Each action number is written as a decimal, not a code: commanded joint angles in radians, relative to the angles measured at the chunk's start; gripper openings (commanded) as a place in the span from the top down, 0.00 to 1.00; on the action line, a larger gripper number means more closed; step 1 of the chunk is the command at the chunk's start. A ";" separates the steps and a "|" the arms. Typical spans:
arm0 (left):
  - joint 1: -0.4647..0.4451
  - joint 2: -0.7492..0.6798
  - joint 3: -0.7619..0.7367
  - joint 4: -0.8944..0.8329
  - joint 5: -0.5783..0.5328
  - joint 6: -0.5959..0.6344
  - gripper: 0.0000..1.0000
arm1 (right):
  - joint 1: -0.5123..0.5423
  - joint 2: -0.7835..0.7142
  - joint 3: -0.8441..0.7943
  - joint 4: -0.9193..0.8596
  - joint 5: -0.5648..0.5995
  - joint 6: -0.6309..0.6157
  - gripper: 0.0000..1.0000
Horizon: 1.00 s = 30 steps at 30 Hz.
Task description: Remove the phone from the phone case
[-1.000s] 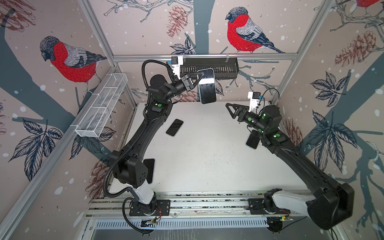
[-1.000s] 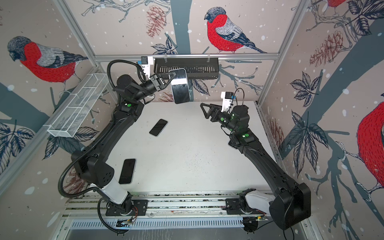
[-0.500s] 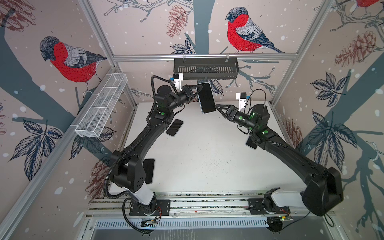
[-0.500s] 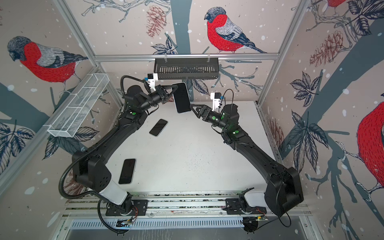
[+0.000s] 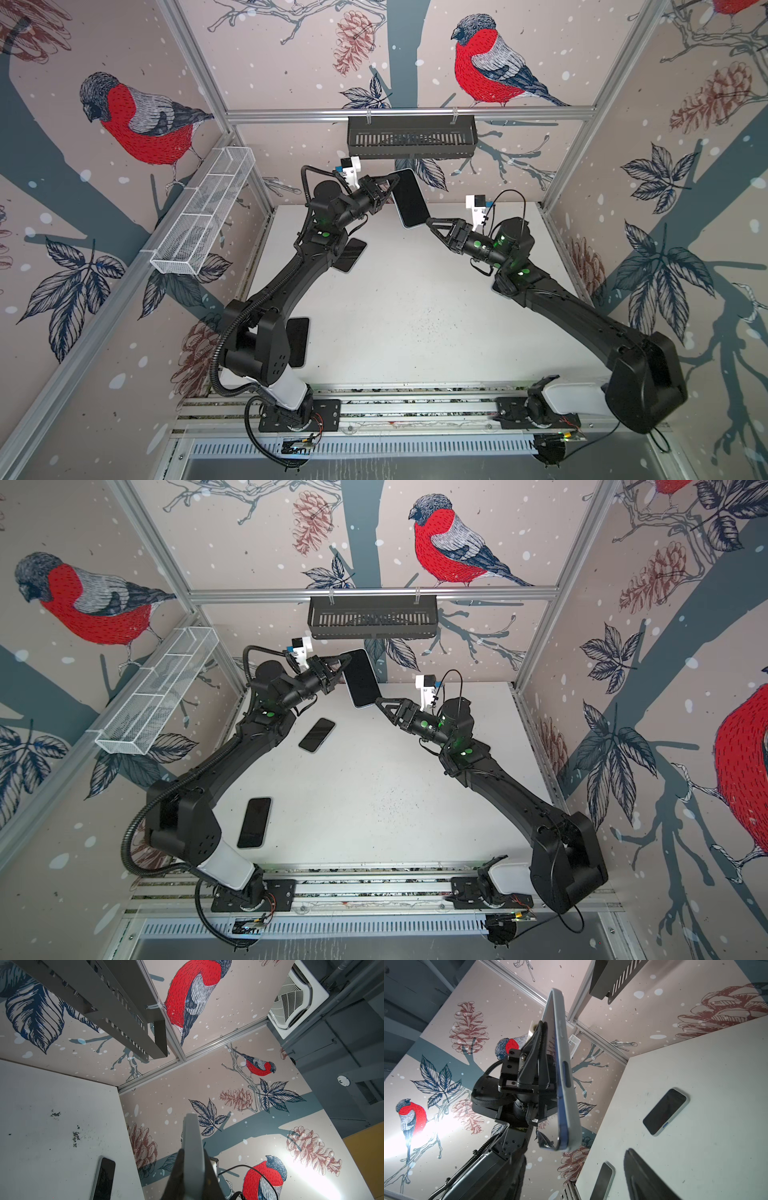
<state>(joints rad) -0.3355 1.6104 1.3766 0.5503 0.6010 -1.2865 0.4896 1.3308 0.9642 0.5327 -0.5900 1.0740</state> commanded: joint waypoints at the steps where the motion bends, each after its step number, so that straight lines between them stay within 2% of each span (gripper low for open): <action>1: 0.001 -0.013 0.005 0.146 0.001 -0.038 1.00 | -0.002 -0.007 -0.013 0.075 0.006 0.032 0.28; 11: 0.000 -0.018 0.005 0.152 0.010 -0.036 1.00 | -0.005 0.007 -0.028 0.105 0.008 0.052 0.37; 30: -0.008 -0.005 0.004 0.182 0.034 -0.033 1.00 | -0.010 0.038 -0.030 0.167 0.013 0.092 0.39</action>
<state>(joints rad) -0.3386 1.6051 1.3769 0.6231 0.6067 -1.3075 0.4808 1.3666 0.9279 0.6472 -0.5785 1.1557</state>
